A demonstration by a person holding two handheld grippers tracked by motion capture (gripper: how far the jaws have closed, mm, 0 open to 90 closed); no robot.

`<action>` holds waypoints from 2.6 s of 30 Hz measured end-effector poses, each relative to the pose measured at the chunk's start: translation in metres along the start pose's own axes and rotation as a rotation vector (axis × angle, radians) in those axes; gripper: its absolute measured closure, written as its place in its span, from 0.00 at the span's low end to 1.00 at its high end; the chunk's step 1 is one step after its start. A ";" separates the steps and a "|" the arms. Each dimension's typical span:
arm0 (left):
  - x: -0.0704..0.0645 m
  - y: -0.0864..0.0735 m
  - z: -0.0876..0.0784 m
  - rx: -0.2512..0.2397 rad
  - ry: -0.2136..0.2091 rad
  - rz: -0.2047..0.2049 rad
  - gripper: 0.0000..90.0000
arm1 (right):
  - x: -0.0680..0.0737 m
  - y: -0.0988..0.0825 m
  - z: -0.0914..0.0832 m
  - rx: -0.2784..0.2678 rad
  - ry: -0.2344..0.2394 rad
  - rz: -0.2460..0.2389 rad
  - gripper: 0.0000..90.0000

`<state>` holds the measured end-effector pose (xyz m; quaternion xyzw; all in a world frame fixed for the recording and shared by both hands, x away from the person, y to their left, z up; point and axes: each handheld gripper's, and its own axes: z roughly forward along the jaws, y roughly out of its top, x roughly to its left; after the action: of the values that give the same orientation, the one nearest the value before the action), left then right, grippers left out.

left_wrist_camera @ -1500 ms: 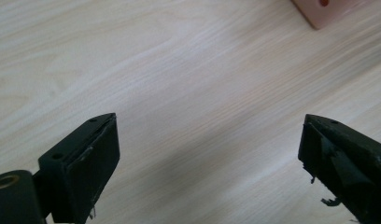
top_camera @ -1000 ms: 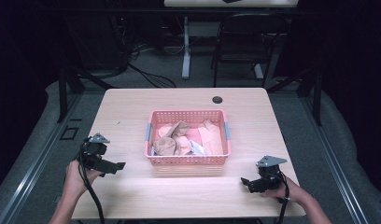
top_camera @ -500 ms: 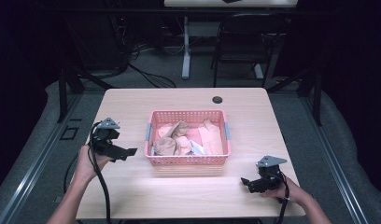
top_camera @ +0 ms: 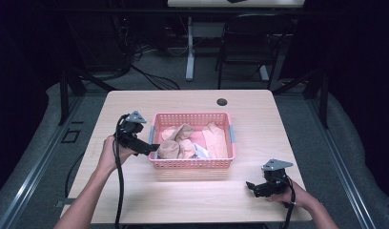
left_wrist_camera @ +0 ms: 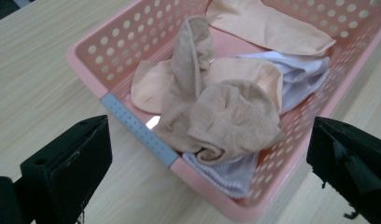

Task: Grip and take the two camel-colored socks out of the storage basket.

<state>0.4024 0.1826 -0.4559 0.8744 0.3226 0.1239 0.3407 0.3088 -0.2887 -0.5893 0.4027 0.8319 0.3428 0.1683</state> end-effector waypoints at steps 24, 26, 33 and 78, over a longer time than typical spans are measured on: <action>-0.006 0.014 0.066 0.112 -0.015 0.071 0.20 | 0.001 0.000 0.000 -0.002 -0.001 0.007 0.00; -0.006 0.014 0.067 0.125 -0.025 0.071 0.24 | 0.001 -0.001 0.000 -0.003 -0.001 0.007 0.00; -0.004 0.013 0.071 0.135 -0.020 0.063 0.36 | 0.000 -0.001 0.000 -0.004 -0.001 0.006 0.00; -0.012 0.006 0.069 0.280 -0.025 0.067 0.97 | 0.000 0.000 -0.001 0.002 -0.001 0.001 0.00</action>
<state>0.4265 0.1355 -0.5026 0.9252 0.3029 0.0783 0.2147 0.3083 -0.2891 -0.5892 0.4035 0.8319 0.3418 0.1682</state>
